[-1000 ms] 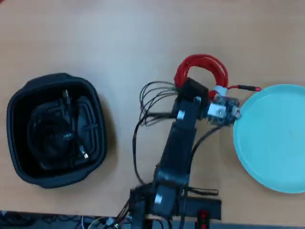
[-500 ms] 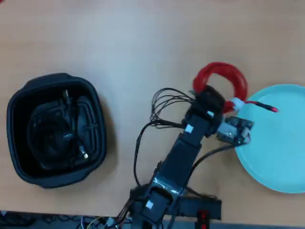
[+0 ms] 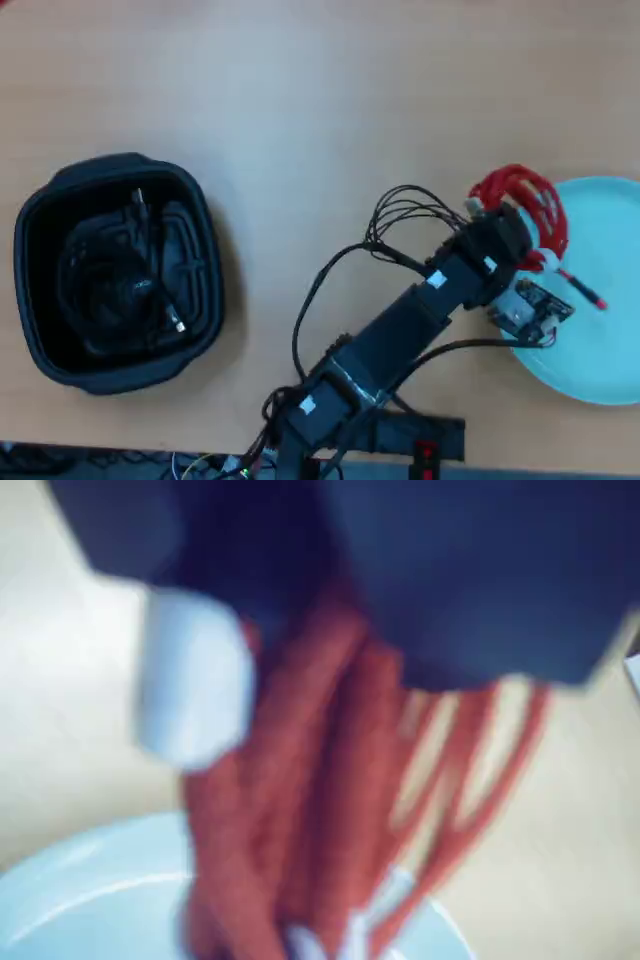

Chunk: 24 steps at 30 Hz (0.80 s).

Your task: Put a black charging cable in a black bowl and put a red charging cable in a green bowl

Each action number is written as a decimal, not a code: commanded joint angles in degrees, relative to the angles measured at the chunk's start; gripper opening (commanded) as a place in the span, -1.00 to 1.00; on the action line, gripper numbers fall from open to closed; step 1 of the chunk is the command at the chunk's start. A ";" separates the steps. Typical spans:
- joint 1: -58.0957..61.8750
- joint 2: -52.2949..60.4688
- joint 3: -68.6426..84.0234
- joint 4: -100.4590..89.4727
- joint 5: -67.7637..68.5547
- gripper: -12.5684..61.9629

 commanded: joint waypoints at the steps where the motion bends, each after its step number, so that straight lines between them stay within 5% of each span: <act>1: 3.78 0.35 -0.97 -9.93 -0.88 -0.86; 24: 15.82 -9.84 -0.53 -34.19 -5.71 -0.86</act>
